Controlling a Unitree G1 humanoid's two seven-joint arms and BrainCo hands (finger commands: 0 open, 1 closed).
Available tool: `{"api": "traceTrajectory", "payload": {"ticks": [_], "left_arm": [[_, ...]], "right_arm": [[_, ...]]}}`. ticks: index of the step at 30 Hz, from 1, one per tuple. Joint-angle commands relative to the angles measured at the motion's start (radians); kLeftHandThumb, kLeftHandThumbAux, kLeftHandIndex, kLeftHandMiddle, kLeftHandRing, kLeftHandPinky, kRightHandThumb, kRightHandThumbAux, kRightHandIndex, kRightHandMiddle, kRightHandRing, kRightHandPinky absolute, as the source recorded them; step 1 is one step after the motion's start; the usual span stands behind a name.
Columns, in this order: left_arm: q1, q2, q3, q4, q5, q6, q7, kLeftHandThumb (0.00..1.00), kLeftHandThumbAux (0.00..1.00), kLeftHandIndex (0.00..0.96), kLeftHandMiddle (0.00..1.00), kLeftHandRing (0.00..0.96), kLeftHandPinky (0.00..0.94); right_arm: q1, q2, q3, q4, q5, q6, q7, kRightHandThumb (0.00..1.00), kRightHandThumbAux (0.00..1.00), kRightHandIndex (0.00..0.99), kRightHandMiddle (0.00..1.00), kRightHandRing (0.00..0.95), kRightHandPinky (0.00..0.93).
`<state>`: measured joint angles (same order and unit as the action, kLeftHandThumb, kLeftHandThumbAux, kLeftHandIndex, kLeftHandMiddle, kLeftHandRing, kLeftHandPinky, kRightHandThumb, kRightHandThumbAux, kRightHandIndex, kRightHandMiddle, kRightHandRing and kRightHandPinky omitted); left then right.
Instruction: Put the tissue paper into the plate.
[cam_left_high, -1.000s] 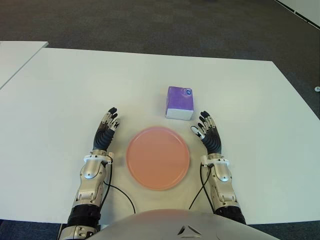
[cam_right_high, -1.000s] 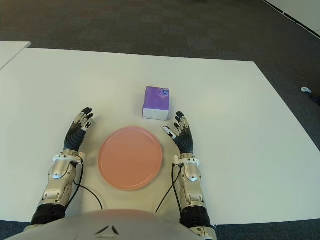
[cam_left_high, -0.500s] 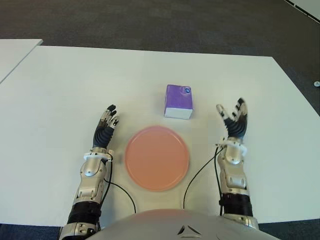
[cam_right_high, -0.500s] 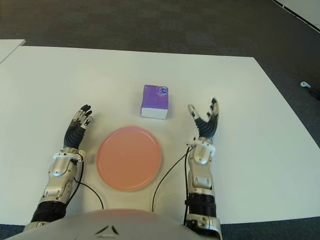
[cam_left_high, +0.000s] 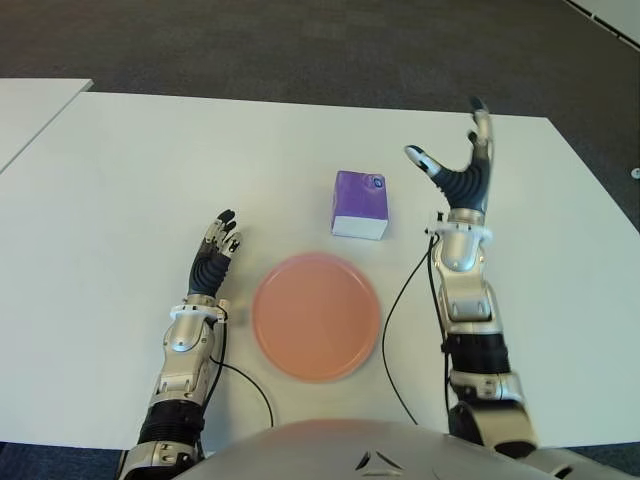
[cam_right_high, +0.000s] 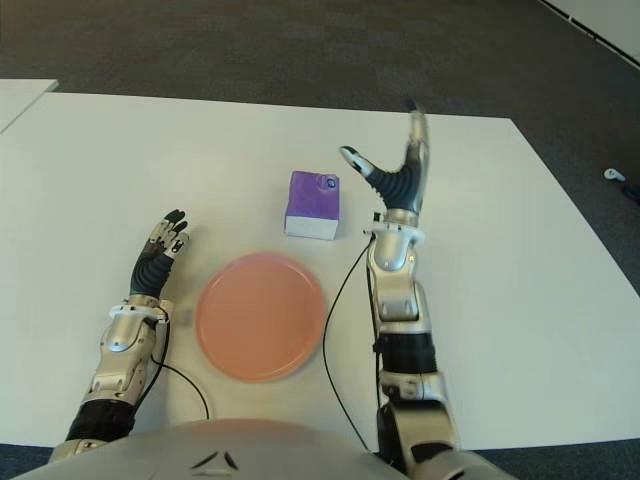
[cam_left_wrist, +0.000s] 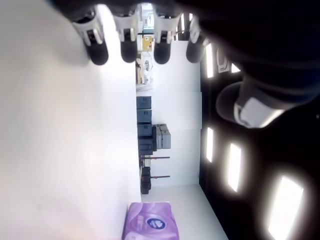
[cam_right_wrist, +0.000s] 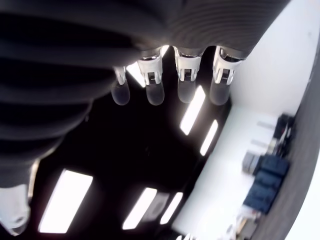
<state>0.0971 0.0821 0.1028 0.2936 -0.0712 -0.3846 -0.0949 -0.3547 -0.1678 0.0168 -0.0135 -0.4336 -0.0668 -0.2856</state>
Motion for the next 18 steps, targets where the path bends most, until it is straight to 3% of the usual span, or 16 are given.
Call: {"api": "traceTrajectory", "payload": {"ticks": [1,4,7,11,16,18], "left_arm": [[0.018,-0.011,0.000,0.010,0.009,0.022,0.018,0.000,0.458,0.000,0.000,0.000,0.000],[0.023,-0.012,-0.001,0.006,0.014,0.020,0.020,0.000,0.457,0.000,0.000,0.000,0.000],[0.026,-0.010,-0.002,0.007,0.018,0.018,0.023,0.000,0.457,0.000,0.000,0.000,0.000],[0.028,-0.009,-0.003,0.010,0.016,0.008,0.019,0.000,0.461,0.000,0.000,0.000,0.000],[0.031,-0.012,-0.004,0.008,0.013,0.008,0.018,0.000,0.463,0.000,0.000,0.000,0.000],[0.030,-0.014,-0.002,0.008,0.015,0.015,0.024,0.000,0.460,0.000,0.000,0.000,0.000]], "right_arm": [[-0.034,-0.047,0.034,0.037,0.016,-0.028,0.095,0.238,0.549,0.000,0.000,0.000,0.000],[-0.034,-0.055,0.053,0.032,0.022,-0.034,0.133,0.261,0.529,0.000,0.000,0.000,0.000],[-0.071,-0.052,0.135,0.111,-0.012,-0.059,0.183,0.271,0.498,0.000,0.000,0.000,0.000],[-0.106,-0.125,0.180,0.094,0.000,-0.043,0.355,0.286,0.452,0.000,0.000,0.000,0.000],[-0.146,-0.174,0.215,0.116,-0.017,-0.056,0.452,0.301,0.428,0.000,0.000,0.000,0.000],[-0.194,-0.190,0.270,0.218,-0.066,-0.120,0.458,0.309,0.416,0.000,0.000,0.000,0.000]]}}
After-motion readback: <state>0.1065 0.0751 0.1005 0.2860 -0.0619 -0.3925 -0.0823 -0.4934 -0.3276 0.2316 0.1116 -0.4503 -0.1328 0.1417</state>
